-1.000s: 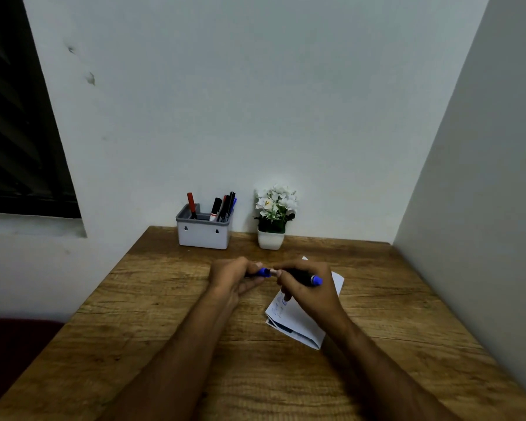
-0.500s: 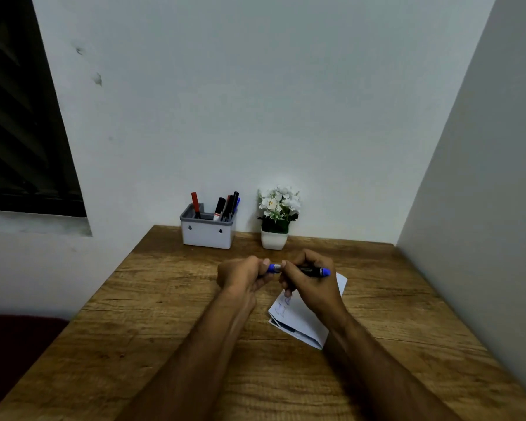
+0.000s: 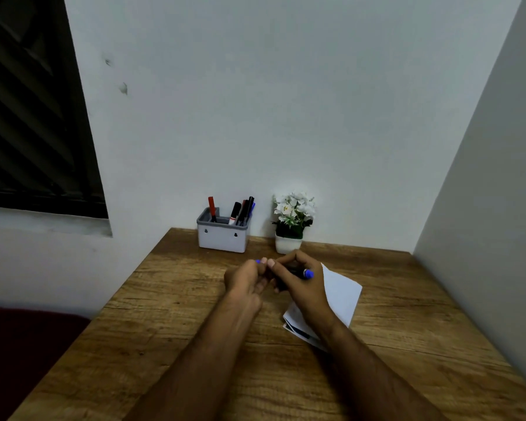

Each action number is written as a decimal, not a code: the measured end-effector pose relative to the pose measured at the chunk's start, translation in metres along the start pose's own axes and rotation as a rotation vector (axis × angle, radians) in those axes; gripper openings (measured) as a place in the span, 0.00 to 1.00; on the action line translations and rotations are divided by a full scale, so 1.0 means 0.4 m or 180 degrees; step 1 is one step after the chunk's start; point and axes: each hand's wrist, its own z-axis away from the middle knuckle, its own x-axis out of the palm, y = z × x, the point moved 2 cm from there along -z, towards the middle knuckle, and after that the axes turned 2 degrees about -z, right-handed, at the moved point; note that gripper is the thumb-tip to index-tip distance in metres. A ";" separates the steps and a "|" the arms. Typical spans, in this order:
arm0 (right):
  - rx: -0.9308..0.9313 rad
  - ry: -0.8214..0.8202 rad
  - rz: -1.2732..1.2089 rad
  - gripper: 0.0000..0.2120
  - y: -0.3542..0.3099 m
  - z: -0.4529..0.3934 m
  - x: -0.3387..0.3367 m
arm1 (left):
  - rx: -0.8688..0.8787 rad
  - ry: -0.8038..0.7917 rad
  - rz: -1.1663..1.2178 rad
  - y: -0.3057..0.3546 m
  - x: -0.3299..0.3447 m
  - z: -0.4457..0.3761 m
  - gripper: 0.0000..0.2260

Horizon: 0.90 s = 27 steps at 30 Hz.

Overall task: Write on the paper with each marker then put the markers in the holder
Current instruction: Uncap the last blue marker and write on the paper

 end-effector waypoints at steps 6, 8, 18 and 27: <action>0.0421 -0.0397 -0.0141 0.09 0.015 0.005 0.003 | 0.0560 0.0311 -0.0097 0.061 -0.050 -0.011 0.09; 0.0445 -0.0341 0.0111 0.09 0.021 -0.016 0.011 | 0.1028 0.0386 -0.0266 0.096 -0.065 -0.018 0.11; -0.0477 -0.0523 0.1998 0.12 -0.032 -0.221 0.179 | 0.3050 0.0217 -0.2170 0.256 -0.059 -0.050 0.11; -0.0583 -0.0071 0.2270 0.04 -0.036 -0.425 0.292 | 0.3411 0.0139 -0.2816 0.436 0.034 -0.171 0.12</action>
